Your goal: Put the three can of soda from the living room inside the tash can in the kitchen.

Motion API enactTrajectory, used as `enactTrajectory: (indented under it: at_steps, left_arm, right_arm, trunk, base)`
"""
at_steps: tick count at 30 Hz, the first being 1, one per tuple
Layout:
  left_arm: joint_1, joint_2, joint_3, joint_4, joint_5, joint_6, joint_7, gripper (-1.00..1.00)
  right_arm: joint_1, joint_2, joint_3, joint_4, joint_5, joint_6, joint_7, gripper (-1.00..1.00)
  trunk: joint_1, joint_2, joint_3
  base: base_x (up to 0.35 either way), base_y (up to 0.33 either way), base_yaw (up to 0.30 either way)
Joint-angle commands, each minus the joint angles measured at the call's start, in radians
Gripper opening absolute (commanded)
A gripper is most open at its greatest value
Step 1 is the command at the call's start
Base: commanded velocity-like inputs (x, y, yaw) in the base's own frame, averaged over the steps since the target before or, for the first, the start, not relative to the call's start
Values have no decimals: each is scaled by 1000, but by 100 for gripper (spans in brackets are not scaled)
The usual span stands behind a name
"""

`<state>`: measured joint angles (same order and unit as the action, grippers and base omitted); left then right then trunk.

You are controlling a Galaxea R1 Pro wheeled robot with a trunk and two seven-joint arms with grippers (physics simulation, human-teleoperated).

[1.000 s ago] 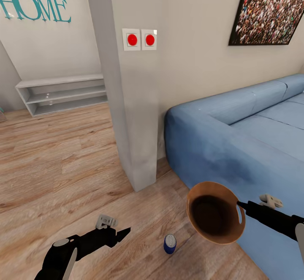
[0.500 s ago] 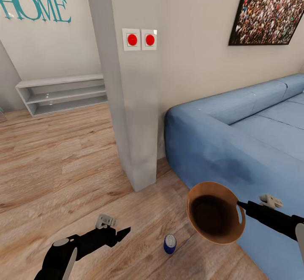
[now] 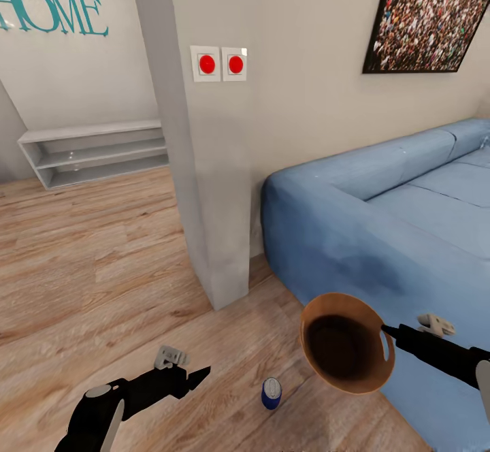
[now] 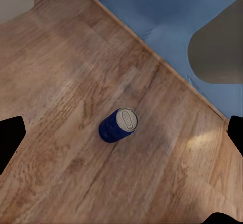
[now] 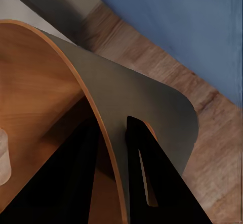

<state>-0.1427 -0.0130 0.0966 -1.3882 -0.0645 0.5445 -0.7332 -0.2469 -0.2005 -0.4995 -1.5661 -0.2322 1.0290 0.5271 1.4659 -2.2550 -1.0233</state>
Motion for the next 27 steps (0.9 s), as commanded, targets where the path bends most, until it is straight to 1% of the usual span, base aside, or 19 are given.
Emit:
enactTrajectory:
  at_steps: [1,7,10,27]
  left_arm:
    - [0,0,0,0,0,0,0,100]
    - [0,0,0,0,0,0,0,100]
    - [0,0,0,0,0,0,0,100]
    - [0,-1,0,1,0,0,0,100]
  right_arm:
    - [0,0,1,0,-22,4,2,-100]
    - [0,0,0,-1,-24,5,2,-100]
    - [0,0,-1,-1,-23,5,1,-100]
    - [-1,0,-2,0,-22,1,1,-100]
  trunk:
    - [0,0,0]
    - [0,0,0]
    - [0,0,0]
    - [0,0,0]
  base:
    - [0,0,-268]
    - [0,0,-279]
    - [0,0,-152]
    - [0,0,-8]
